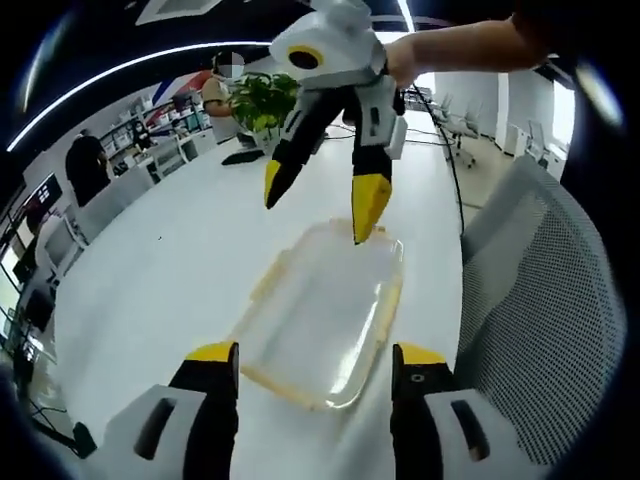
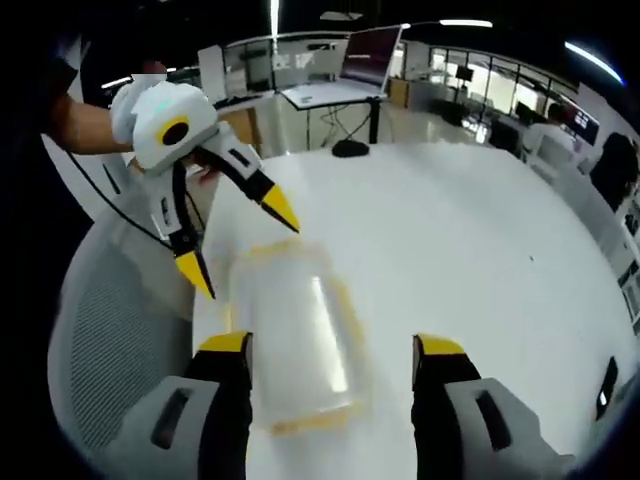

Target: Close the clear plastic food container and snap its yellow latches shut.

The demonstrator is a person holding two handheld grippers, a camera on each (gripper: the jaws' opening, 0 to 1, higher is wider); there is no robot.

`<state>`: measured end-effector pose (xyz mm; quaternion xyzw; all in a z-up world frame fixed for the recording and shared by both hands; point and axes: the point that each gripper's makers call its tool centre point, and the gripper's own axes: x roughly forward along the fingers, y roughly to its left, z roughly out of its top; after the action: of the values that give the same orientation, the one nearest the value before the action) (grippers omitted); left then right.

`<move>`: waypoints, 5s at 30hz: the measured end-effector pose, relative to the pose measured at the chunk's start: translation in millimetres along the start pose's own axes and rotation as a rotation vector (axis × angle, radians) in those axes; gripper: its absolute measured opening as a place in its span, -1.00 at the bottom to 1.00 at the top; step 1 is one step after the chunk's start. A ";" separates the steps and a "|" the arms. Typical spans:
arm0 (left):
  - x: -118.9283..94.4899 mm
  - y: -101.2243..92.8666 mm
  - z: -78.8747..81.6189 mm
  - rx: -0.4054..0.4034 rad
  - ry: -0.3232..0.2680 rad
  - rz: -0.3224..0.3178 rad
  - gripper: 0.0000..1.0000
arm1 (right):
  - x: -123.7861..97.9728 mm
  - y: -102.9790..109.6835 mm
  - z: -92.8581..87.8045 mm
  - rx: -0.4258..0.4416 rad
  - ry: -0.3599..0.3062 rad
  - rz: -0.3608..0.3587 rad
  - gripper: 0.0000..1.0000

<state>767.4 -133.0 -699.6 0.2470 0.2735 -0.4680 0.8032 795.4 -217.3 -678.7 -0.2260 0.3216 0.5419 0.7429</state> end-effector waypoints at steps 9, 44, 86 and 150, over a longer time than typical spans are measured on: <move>-0.8 -0.1 -4.8 -0.056 -0.001 0.016 0.38 | -16.3 7.5 -8.0 0.034 -0.050 -0.073 0.36; 2.4 -3.6 -21.7 -0.136 -0.024 0.098 0.05 | -11.3 36.6 -65.2 0.155 -0.100 -0.213 0.20; 24.4 24.1 -14.2 -0.132 -0.012 0.074 -0.07 | 1.4 3.1 -57.2 0.205 -0.117 -0.274 -0.05; 6.1 58.1 -18.8 -0.242 -0.054 0.140 0.18 | -14.2 -23.7 -55.4 0.254 -0.167 -0.304 0.37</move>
<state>817.6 -99.0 -709.2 0.1540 0.2884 -0.3809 0.8649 802.1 -271.9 -707.1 -0.1309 0.2868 0.3956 0.8626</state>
